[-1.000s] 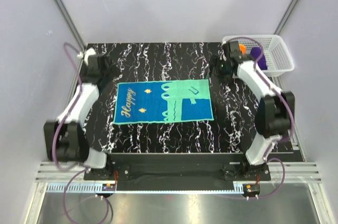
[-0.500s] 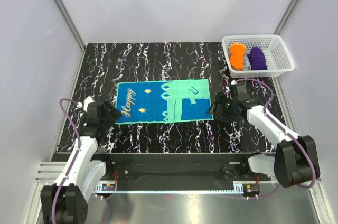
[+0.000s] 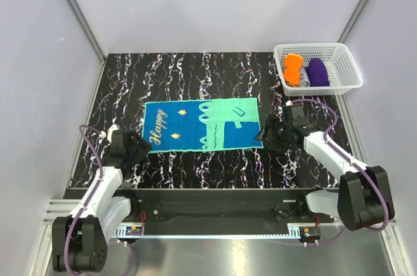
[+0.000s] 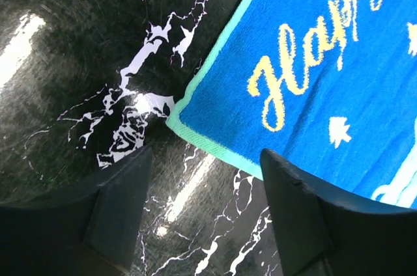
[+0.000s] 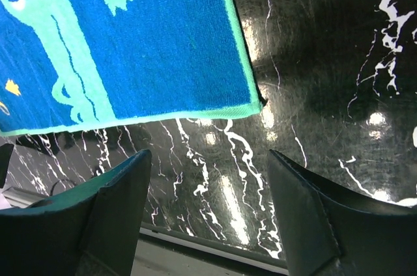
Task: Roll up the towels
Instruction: Flatten the towel
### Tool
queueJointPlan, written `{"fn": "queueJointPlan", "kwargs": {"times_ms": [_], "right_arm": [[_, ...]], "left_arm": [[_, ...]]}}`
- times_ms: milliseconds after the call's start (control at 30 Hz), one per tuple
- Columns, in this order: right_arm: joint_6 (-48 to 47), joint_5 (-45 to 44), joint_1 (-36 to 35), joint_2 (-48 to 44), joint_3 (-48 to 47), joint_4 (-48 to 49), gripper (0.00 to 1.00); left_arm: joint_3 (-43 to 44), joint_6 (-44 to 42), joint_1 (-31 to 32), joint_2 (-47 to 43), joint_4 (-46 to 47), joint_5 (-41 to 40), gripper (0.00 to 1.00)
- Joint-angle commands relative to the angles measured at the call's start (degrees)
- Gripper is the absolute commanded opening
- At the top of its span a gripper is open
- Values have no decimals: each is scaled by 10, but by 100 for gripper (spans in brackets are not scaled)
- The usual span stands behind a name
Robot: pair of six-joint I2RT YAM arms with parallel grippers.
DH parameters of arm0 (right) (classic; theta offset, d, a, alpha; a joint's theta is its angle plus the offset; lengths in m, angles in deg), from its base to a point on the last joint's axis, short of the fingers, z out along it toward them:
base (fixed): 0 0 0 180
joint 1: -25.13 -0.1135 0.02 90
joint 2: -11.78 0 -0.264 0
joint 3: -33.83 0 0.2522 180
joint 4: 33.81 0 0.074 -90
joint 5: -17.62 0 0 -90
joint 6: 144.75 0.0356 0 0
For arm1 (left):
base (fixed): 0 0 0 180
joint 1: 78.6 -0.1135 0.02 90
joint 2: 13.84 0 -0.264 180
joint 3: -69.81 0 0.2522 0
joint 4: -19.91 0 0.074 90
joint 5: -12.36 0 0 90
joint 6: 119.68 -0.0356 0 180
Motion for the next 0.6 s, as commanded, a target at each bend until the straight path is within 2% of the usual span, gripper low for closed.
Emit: {"fn": "queueJointPlan", "kwargs": {"times_ms": [0,200,400,533,567], "right_arm": [[9,-7,0,14,2,30,78],[34,-12,1,15,26,63,76],[53,-17,1,50,38,74,75],[80,-10,1,68,57,108,73],[82,-9,1,71,60,115,72]], "left_arm": [[-2,-1,-4,18,46,-4,69],[11,3,-4,52,57,-9,54],[26,4,-3,99,68,2,50],[30,6,-3,113,74,3,33],[31,7,-4,113,74,2,31]]}}
